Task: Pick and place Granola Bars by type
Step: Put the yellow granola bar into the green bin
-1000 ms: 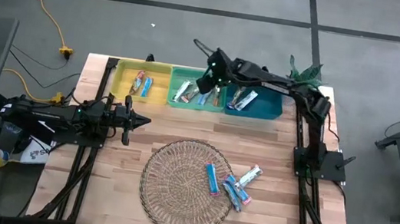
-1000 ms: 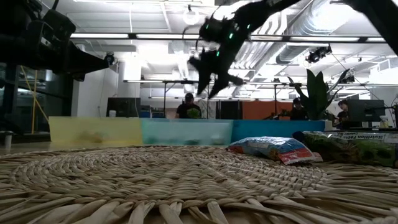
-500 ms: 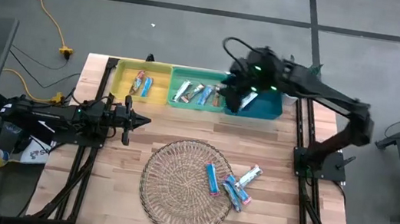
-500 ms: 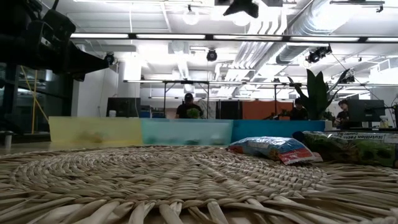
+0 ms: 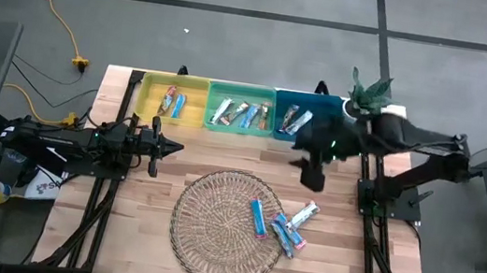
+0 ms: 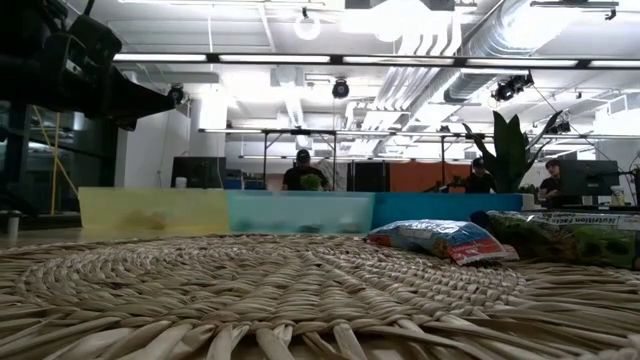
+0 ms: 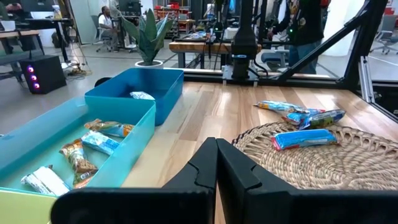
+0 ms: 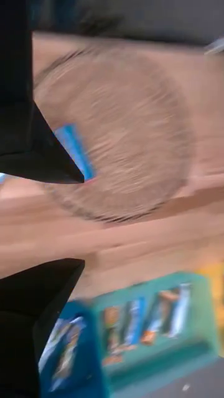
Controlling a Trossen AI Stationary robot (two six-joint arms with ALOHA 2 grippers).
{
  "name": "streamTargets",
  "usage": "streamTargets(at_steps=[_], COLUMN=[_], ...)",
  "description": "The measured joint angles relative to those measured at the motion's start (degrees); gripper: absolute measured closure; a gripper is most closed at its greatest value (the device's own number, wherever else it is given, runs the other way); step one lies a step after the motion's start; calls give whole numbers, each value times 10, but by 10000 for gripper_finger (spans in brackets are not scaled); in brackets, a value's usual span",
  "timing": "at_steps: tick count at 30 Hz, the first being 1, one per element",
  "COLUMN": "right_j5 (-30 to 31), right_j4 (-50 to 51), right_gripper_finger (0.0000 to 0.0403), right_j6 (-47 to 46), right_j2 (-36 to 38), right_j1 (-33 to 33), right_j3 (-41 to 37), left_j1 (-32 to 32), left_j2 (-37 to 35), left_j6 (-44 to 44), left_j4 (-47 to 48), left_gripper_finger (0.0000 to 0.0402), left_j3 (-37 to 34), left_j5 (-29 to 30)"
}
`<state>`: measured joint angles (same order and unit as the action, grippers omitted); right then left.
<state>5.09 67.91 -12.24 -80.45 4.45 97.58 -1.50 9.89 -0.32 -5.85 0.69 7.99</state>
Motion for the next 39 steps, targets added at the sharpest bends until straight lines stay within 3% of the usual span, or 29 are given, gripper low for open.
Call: streamTargets(at_steps=[7,11,16,20,26,31,39], right_j5=[124,139,89,15,-42,-79,-100], right_j4=[103,115,89,50,-6,-60,-144], right_gripper_finger=[210,210,210,210,210,210,210], right_j6=[64,115,119,83,45,41,111], right_j2=[-54,-94,-126,-119,-78,-42,-22], right_j1=[89,122,134,134,134,134,134], right_j3=[0,0,-46,-154,-297,-362,-428], left_j1=[0,0,0,0,0,0,0], left_j2=[0,0,0,0,0,0,0], left_j6=[0,0,0,0,0,0,0], left_j4=[0,0,0,0,0,0,0], left_gripper_finger=[401,401,401,401,401,401,401], left_j3=[0,0,0,0,0,0,0], left_j5=[0,0,0,0,0,0,0])
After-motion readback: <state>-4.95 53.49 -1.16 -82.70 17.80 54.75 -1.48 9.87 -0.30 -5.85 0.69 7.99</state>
